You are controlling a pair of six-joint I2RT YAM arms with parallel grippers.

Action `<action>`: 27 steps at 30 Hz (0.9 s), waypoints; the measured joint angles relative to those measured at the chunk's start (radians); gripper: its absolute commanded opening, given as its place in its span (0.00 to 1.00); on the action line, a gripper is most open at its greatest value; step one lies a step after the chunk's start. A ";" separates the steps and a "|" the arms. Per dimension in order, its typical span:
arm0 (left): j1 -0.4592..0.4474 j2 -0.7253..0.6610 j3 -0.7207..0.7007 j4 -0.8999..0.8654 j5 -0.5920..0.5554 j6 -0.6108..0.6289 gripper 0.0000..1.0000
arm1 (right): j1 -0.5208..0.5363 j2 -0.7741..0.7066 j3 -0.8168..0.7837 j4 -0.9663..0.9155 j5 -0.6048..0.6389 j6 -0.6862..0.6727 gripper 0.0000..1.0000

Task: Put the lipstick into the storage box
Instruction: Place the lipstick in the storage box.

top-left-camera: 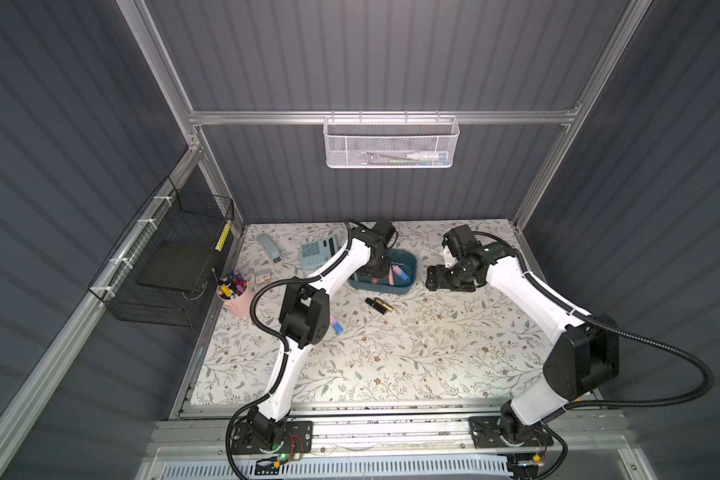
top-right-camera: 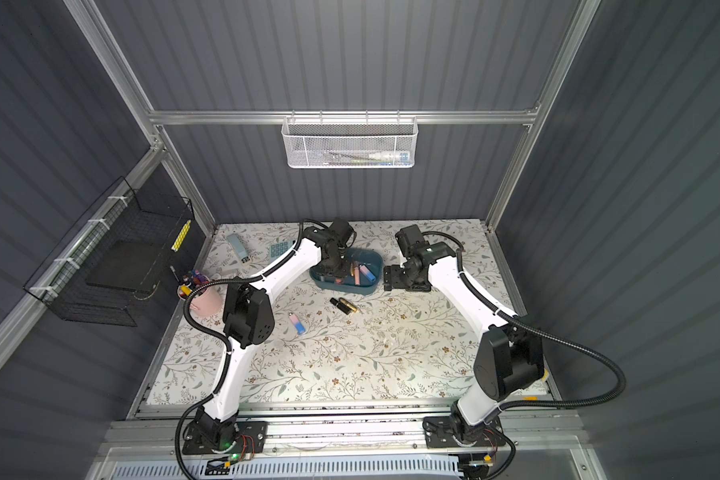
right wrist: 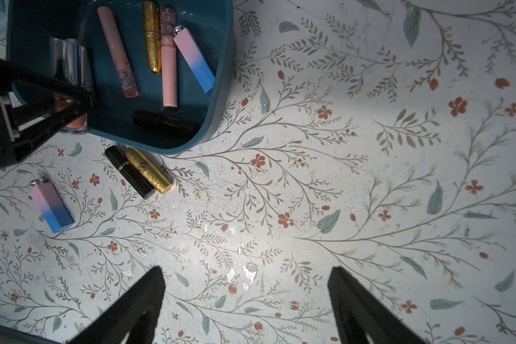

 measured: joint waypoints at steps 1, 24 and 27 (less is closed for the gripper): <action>0.008 0.008 0.012 0.007 0.005 0.000 0.17 | 0.000 0.001 0.004 -0.004 0.001 0.000 0.88; 0.104 0.171 0.087 0.153 0.108 -0.037 0.61 | -0.035 0.121 0.162 -0.076 0.019 -0.037 0.88; 0.105 0.171 0.087 0.153 0.109 -0.040 0.68 | -0.035 0.128 0.162 -0.089 0.019 -0.052 0.88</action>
